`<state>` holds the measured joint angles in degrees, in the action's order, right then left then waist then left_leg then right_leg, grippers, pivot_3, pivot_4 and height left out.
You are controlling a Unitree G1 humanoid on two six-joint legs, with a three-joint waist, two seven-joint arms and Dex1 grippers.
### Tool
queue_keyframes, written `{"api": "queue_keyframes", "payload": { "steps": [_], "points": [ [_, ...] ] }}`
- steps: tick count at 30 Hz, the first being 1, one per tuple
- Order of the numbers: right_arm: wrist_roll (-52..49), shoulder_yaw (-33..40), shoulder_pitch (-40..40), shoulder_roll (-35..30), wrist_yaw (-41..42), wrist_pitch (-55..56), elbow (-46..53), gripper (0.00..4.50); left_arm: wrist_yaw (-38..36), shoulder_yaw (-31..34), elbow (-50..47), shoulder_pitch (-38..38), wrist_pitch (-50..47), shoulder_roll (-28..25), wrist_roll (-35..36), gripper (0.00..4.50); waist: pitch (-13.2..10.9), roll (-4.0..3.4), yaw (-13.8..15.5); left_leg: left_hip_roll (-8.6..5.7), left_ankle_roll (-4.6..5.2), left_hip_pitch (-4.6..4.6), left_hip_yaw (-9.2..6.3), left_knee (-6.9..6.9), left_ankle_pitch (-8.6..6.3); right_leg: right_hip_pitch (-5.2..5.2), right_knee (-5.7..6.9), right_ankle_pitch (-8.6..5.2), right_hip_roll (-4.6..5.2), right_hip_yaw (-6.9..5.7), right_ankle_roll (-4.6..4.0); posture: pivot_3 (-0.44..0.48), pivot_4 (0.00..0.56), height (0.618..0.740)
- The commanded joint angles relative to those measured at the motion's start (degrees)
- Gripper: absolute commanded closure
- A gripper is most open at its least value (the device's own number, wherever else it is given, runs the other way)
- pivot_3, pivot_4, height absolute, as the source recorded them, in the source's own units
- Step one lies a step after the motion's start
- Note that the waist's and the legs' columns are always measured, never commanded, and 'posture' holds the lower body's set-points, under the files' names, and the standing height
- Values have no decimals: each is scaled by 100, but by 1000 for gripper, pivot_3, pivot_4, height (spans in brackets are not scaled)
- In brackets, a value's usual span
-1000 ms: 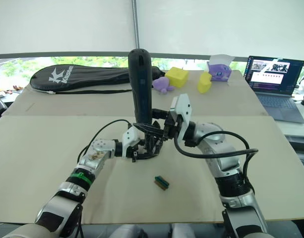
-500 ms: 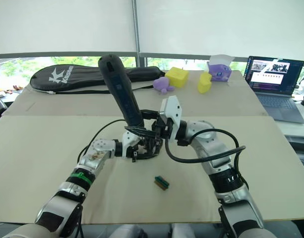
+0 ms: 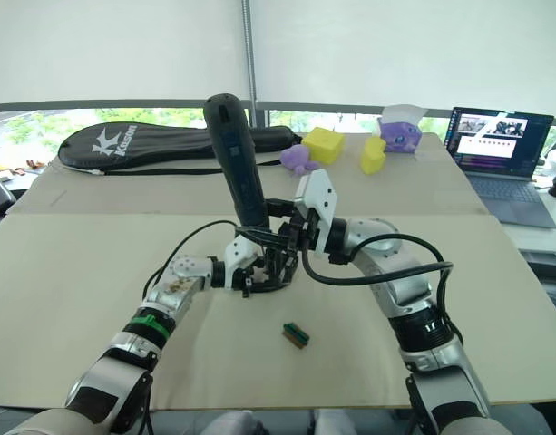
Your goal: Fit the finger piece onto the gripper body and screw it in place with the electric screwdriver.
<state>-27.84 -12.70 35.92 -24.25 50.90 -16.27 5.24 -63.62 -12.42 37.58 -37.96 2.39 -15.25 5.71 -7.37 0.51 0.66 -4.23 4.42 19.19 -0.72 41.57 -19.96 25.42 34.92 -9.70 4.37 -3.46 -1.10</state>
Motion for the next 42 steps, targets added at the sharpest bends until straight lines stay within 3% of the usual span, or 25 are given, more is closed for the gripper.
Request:
{"api": "queue_keyframes", "payload": {
  "steps": [1,7,13,19,28,38,42],
  "points": [
    [1100,-594,-278,-333,-203,-483,-1051,2582,-107,181,-316,-294,124,-65,154,2209,0,0,-1,0,1,-1,0,0,0,-1,0,0,0,0,0,0,150,740],
    [1093,-614,-99,-373,-111,-148,-1121,2582,-107,172,-356,-254,115,-73,151,2209,0,0,1,0,0,0,-1,-1,0,0,0,0,0,-1,0,0,150,740],
    [636,-76,-783,-380,-24,282,-516,2582,-123,170,-379,-200,131,-88,153,2209,0,0,5,0,0,1,-2,-3,-1,-2,-5,0,0,-2,0,0,150,740],
    [923,-115,-1118,-423,107,630,-456,2582,-141,164,-368,-211,128,-86,155,2209,0,0,3,0,0,-2,-1,-17,-1,-2,-8,-1,0,-1,2,0,150,740],
    [727,-298,-570,-51,-500,-620,-542,2582,-135,158,-408,-192,109,-66,155,2209,-1,0,3,0,0,0,-2,-28,-1,5,-11,-1,2,0,2,0,150,740],
    [931,-282,-415,-31,-1291,-952,-264,2582,161,360,-470,-324,-572,240,404,2209,-1,0,92,-1,1,0,-5,-31,-1,-4,-20,-1,5,-2,2,0,150,740],
    [889,-192,-574,-222,-1226,-695,-112,2582,204,409,-497,-346,-744,251,428,2209,-1,0,130,-2,4,1,-8,-30,-2,-10,-31,-1,4,-5,3,0,150,740]
  ]
}}
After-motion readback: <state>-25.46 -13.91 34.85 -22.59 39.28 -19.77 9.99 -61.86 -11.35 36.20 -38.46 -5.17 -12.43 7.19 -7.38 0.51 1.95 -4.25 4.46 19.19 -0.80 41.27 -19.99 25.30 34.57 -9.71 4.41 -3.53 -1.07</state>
